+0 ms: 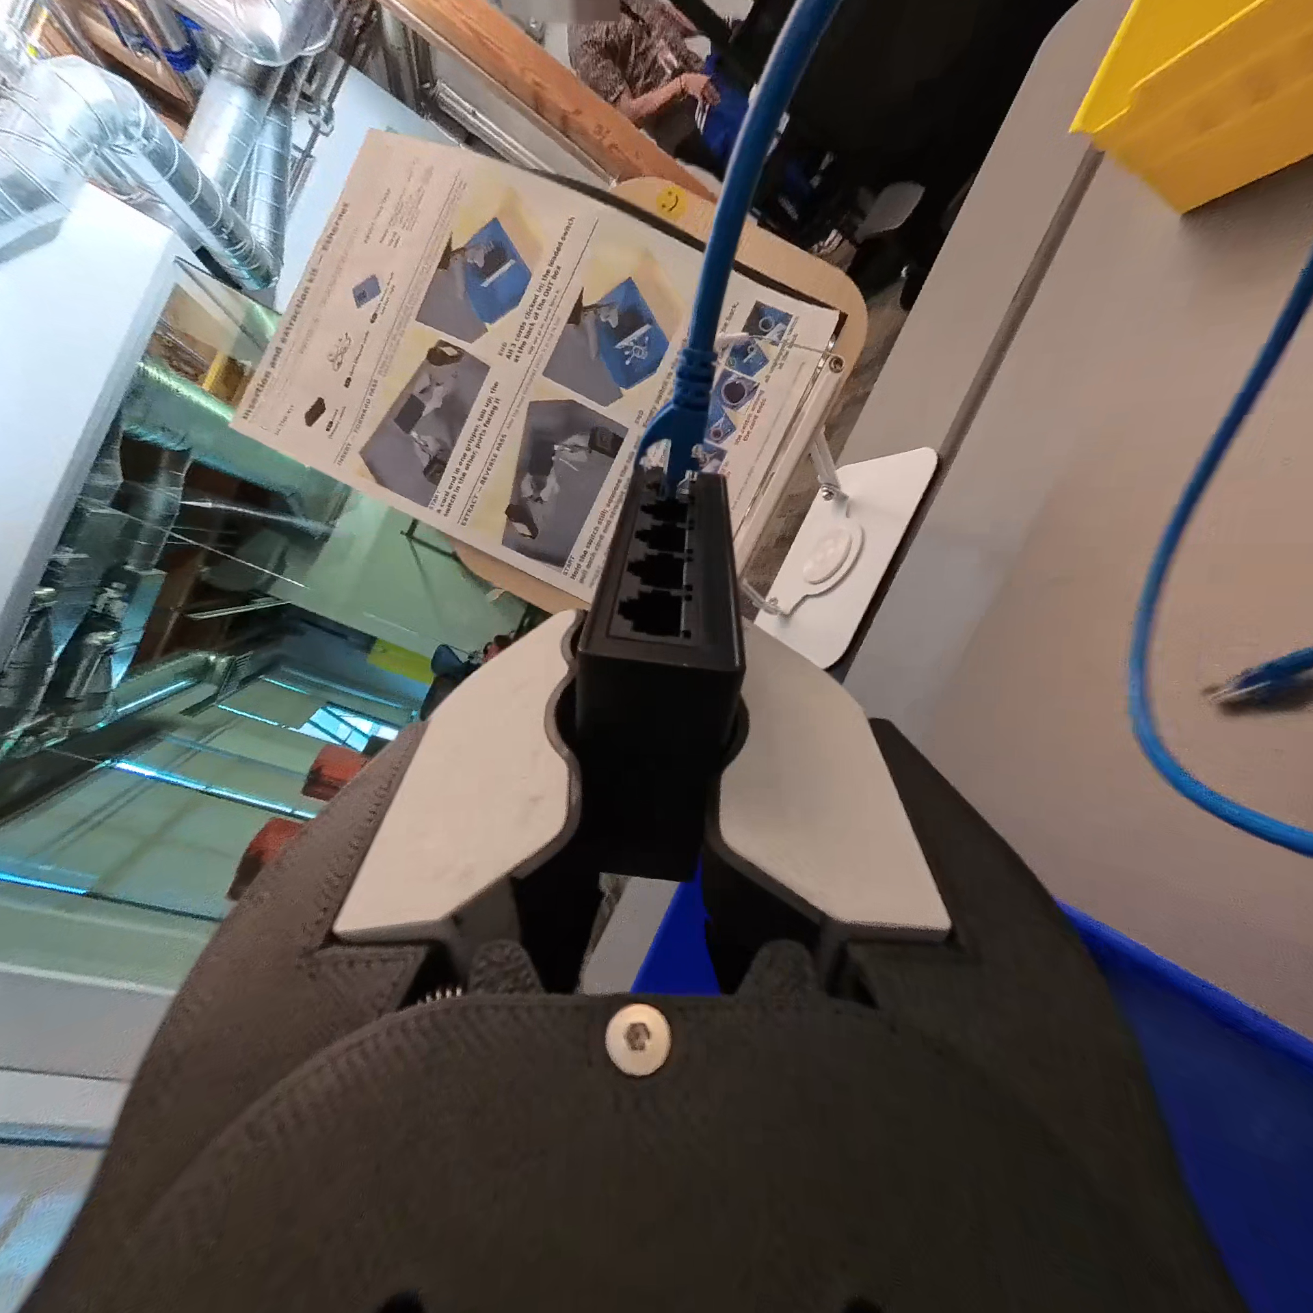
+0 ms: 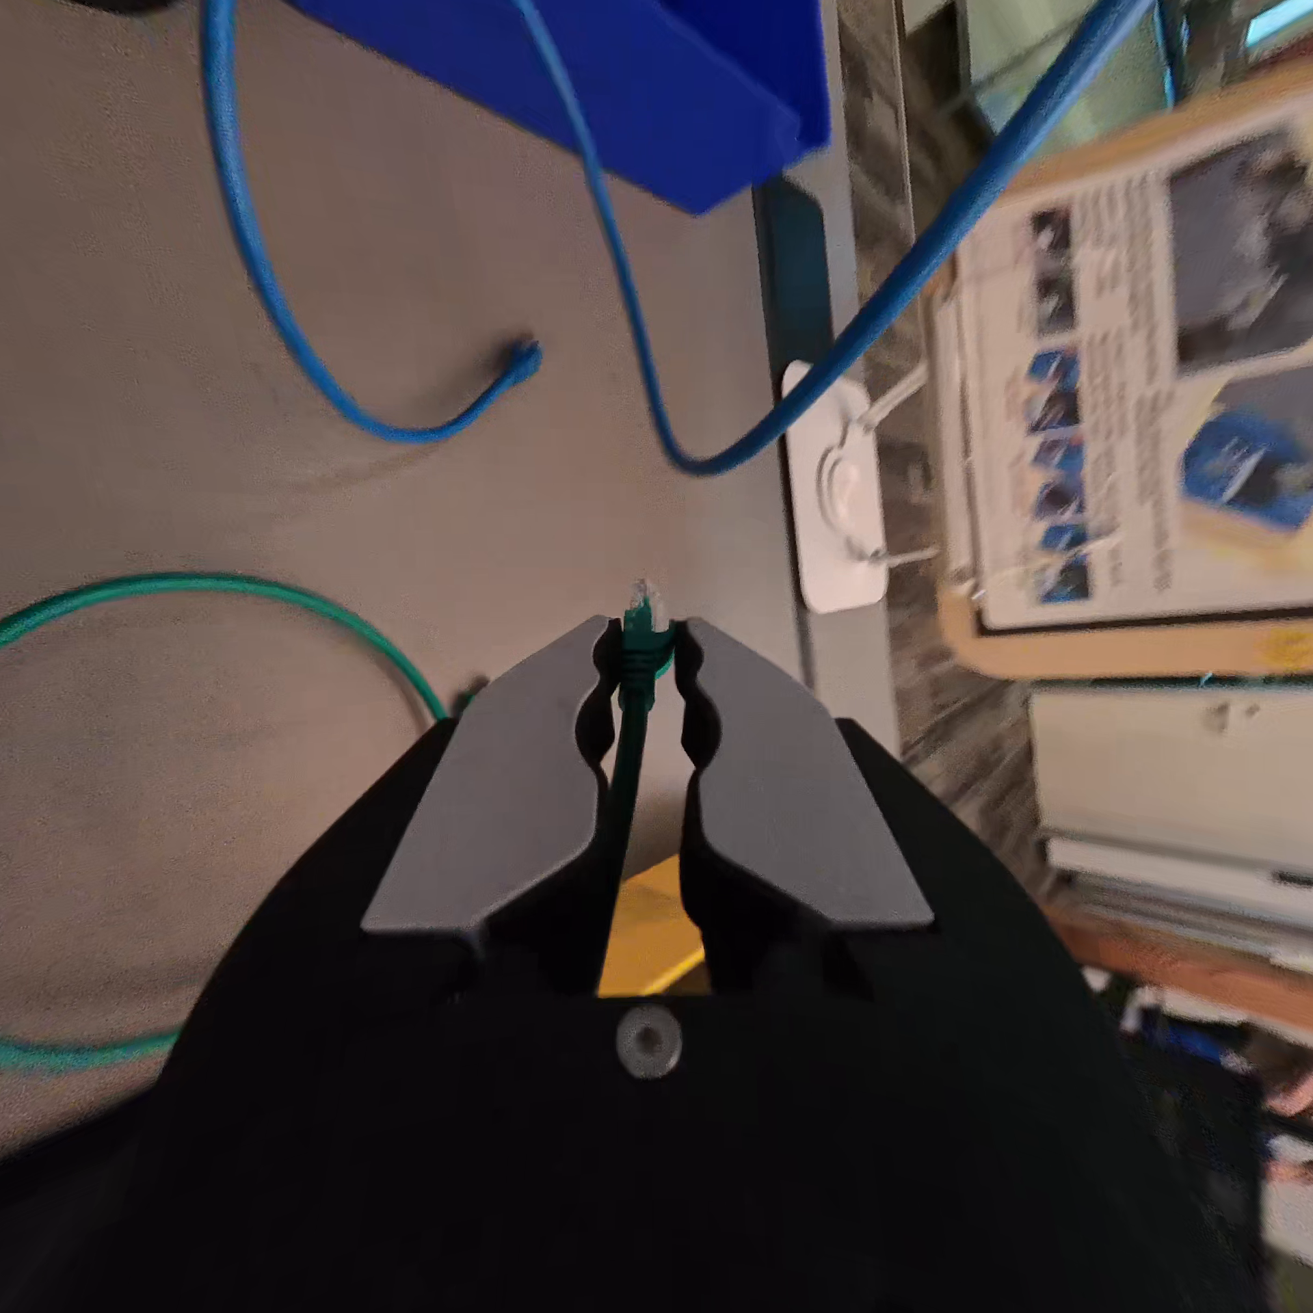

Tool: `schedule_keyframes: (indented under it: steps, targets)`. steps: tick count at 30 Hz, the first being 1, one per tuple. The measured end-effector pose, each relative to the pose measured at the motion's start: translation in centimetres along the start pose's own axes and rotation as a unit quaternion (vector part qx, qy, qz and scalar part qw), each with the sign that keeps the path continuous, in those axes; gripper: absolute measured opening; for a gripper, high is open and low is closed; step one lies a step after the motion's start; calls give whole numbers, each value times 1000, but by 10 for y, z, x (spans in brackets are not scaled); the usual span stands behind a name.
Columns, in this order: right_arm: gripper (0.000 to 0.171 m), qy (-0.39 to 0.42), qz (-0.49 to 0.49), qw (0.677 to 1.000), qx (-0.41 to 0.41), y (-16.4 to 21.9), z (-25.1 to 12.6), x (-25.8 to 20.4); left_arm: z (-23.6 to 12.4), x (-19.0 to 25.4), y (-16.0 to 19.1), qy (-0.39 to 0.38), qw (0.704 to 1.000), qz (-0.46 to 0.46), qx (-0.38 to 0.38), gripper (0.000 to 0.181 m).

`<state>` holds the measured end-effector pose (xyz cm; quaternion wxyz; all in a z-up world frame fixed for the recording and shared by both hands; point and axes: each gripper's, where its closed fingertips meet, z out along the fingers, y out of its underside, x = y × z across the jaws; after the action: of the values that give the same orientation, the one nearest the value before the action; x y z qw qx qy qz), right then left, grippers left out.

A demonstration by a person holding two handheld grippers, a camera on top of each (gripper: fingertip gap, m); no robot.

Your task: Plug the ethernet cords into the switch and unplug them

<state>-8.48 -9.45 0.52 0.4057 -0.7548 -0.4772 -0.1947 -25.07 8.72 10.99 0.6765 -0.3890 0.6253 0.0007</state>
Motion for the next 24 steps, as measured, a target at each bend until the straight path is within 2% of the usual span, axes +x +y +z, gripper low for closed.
schedule_keyframes:
  steps: [3,5,8,12,16,19,21,24]
  targets:
    - [16,-9,88,995,-42,28,28,-34,-3,-2,-1,-1,1000,-2,1,31]
    - [16,-21,141,989,-34,32,40,-60,-1,0,-1,0,1000,4,-2,31]
    - [19,-88,214,973,-1,23,45,-103,3,4,-1,8,1000,8,-11,31]
    - [35,-141,282,948,42,7,37,-137,7,8,2,14,999,17,-25,31]
    - [53,-182,354,913,91,-8,17,-152,6,9,1,17,999,17,-26,31]
    - [63,-187,349,914,84,-3,4,-159,4,8,0,15,1000,13,-23,31]
    - [65,-185,347,917,71,4,-3,-166,3,6,-1,14,1000,12,-20,31]
    - [62,-193,382,897,114,-7,-10,-163,3,6,-1,14,1000,10,-19,31]
